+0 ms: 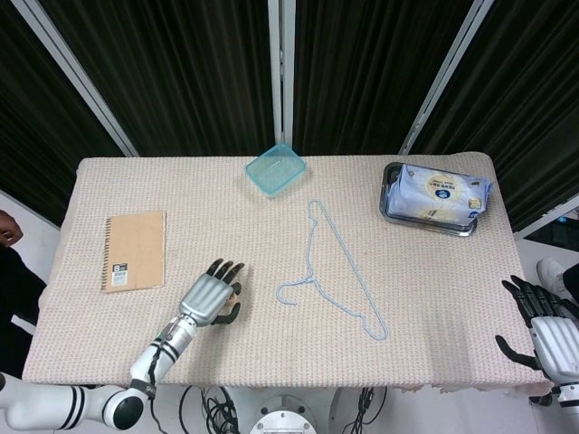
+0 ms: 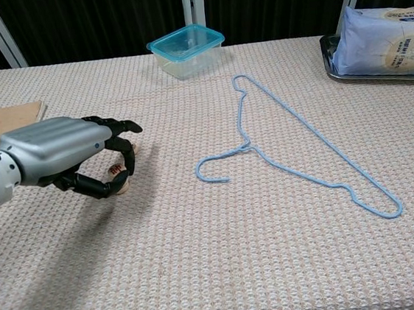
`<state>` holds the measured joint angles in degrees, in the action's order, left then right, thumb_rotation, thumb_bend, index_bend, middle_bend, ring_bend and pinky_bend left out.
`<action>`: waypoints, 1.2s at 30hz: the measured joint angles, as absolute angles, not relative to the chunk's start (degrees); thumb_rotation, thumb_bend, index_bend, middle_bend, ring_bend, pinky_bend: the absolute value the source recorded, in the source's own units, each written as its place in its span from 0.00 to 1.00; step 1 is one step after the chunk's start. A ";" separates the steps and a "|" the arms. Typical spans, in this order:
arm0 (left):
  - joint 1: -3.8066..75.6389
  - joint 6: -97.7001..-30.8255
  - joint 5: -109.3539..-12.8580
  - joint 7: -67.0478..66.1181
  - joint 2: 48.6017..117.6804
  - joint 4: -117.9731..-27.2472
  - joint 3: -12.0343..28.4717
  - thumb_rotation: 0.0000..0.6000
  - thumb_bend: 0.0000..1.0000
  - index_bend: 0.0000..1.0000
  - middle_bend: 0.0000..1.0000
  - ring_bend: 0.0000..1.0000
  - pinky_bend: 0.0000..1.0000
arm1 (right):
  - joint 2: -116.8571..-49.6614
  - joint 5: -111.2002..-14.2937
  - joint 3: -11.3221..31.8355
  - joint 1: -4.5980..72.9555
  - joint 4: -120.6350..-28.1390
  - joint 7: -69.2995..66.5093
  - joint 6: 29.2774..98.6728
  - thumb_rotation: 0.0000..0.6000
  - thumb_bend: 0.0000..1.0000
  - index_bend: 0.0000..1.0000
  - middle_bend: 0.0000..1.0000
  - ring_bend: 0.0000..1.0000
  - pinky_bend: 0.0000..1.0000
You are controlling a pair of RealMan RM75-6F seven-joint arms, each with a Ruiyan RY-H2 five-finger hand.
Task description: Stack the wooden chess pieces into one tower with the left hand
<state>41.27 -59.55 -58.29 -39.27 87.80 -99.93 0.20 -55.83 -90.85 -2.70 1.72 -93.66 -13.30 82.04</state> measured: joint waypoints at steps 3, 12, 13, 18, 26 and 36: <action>41.28 -59.51 -58.30 -39.13 87.73 -100.05 0.21 0.47 0.52 0.38 0.00 0.00 0.00 | -55.82 -90.81 -2.69 1.74 -93.73 -13.25 82.01 1.00 0.26 0.00 0.00 0.00 0.00; 41.37 -59.36 -58.57 -38.39 87.84 -99.78 0.54 0.48 0.52 0.38 0.00 0.00 0.00 | -55.80 -90.76 -2.69 1.73 -93.75 -13.22 81.99 1.00 0.26 0.00 0.00 0.00 0.00; 41.41 -59.23 -58.49 -38.34 87.94 -99.63 0.56 0.48 0.52 0.38 0.00 0.00 0.00 | -55.79 -90.76 -2.69 1.72 -93.74 -13.23 82.00 1.00 0.26 0.00 0.00 0.00 0.00; 41.58 -58.64 -57.89 -38.08 88.64 -98.66 0.60 0.49 0.52 0.38 0.00 0.00 0.00 | -55.75 -90.71 -2.67 1.72 -93.71 -13.32 81.99 1.00 0.26 0.00 0.00 0.00 0.00; 41.65 -58.69 -57.38 -38.31 88.50 -98.66 0.58 0.50 0.52 0.38 0.00 0.00 0.00 | -55.74 -90.63 -2.61 1.74 -93.68 -13.42 81.97 1.00 0.26 0.00 0.00 0.00 0.00; 41.61 -58.75 -57.14 -38.30 88.25 -99.03 0.36 0.51 0.52 0.39 0.00 0.00 0.00 | -55.78 -90.83 -2.70 1.63 -93.74 -13.22 82.17 1.00 0.26 0.00 0.00 0.00 0.00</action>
<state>41.61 -58.75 -57.14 -38.30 88.25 -99.03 0.36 -55.78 -90.83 -2.70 1.63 -93.74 -13.22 82.17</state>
